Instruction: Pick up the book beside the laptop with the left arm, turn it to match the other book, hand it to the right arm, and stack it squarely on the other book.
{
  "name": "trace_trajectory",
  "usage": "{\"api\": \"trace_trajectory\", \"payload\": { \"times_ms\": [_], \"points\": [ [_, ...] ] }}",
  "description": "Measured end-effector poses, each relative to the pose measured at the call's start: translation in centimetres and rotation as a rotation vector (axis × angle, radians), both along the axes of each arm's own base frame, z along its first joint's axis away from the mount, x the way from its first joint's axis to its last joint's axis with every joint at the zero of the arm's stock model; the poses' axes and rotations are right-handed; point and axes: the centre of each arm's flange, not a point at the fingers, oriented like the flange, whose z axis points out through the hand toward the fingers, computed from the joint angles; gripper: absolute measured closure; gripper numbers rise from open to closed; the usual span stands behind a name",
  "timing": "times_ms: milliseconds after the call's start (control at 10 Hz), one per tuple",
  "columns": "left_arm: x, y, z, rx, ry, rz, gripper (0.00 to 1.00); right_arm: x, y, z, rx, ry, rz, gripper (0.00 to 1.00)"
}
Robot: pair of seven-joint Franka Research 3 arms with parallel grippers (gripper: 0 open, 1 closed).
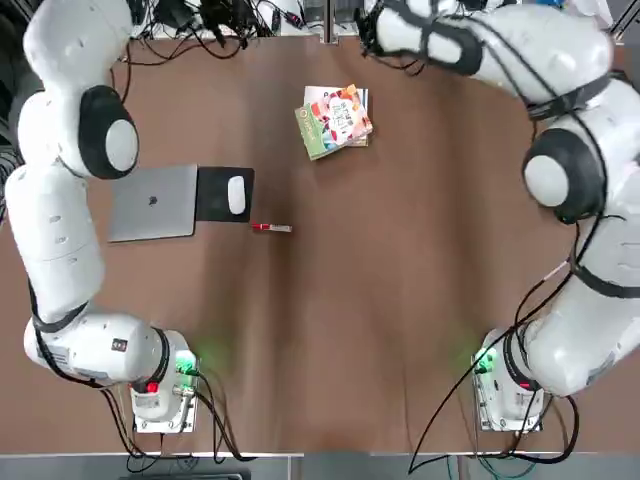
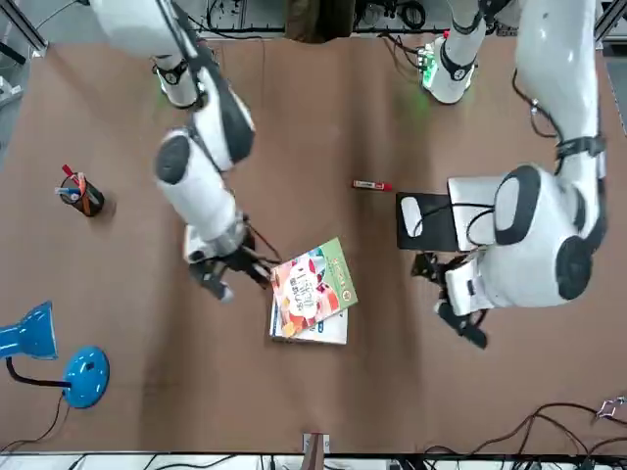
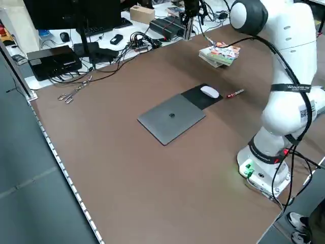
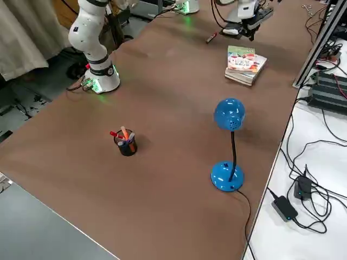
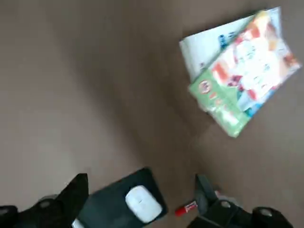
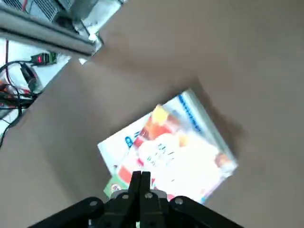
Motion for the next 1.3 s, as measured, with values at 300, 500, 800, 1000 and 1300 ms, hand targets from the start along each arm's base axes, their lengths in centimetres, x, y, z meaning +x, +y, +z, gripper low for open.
{"api": "trace_trajectory", "payload": {
  "times_ms": [300, 500, 800, 1000, 1300],
  "points": [
    [-4.0, 3.7, 5.6, 0.102, -0.017, 0.138, 0.04, -1.4, 4.7, -5.0, 0.081, -0.002, -0.113, 0.98],
    [-8.0, 7.1, 9.2, 0.16, -0.04, 0.216, 0.03, -1.7, 6.0, -7.0, 0.124, -0.026, -0.152, 0.98],
    [-13.1, 10.4, 13.6, 0.183, -0.074, 0.303, 0.0, -1.5, 7.2, -9.6, 0.14, -0.035, -0.155, 0.98],
    [-14.7, 11.2, 14.8, 0.194, -0.062, 0.336, 0.02, -2.5, 9.1, -11.0, 0.148, -0.038, -0.134, 0.98],
    [-15.8, 12.8, 15.6, 0.2, -0.06, 0.36, 0.04, -3.6, 10.5, -13.9, 0.159, -0.047, -0.123, 0.99]
  ]
}}
